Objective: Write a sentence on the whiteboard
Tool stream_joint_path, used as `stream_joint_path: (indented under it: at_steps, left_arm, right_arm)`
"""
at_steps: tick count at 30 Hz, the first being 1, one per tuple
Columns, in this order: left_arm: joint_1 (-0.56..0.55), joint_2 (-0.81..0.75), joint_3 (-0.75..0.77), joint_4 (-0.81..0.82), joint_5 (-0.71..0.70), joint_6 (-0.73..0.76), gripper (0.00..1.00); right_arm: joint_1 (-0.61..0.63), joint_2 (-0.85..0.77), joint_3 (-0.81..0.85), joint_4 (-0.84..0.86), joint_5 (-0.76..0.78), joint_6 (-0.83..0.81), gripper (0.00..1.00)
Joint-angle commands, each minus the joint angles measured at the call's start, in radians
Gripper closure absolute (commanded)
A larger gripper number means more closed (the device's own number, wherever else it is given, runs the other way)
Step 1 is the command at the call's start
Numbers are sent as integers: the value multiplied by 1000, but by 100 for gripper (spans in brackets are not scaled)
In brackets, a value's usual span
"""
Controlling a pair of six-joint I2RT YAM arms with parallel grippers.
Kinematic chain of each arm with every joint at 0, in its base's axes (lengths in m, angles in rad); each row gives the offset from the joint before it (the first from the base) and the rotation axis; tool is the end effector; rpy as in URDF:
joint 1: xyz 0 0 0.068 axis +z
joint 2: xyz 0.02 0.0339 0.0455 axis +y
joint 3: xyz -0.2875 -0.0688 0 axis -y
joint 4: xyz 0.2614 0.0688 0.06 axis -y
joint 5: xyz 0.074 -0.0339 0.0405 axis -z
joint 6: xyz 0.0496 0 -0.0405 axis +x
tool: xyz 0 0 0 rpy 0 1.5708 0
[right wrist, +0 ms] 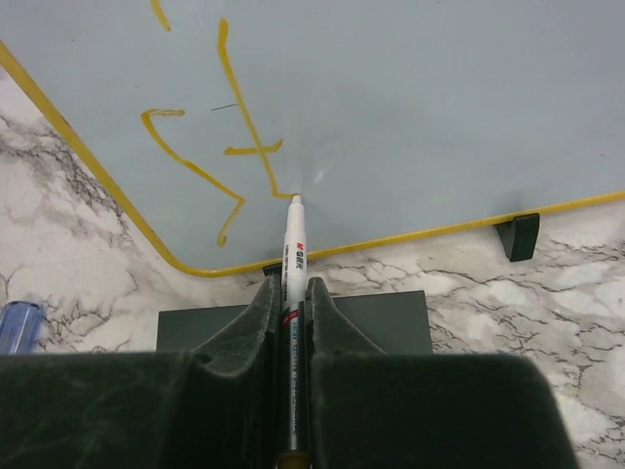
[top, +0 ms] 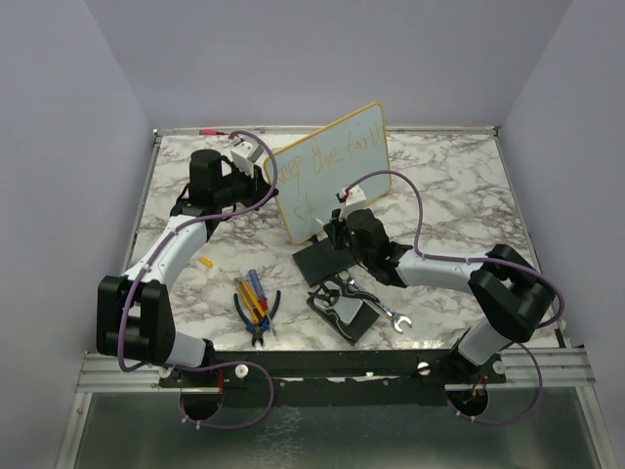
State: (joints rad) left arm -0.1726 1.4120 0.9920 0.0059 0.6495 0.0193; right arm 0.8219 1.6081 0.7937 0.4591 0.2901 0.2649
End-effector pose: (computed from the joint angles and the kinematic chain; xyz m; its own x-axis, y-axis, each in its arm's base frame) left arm 0.3314 -0.0882 0.2999 -0.3832 0.0824 -0.9200 0.6897 0.6880 -0.2256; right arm 0.2607 0.2597 0.2096 -0.3645 -0.0237 -0.9309 -0.4391 0.8859 0.1494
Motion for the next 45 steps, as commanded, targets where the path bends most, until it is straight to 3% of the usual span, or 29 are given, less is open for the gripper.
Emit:
stream_joint_path:
  at_steps: [1,18,45]
  left_arm:
    - [-24,21,-30,-130,24,39,100]
    - [-25,18,-30,-129,23,38,100]
    - [-24,22,-30,-130,23,39,100]
  right_arm:
    - [-1,-8,20,-15,82,4,99]
    - [-1,-158,-31,6,45,-36,99]
    - [-1,-4,86,32,26,-89,99]
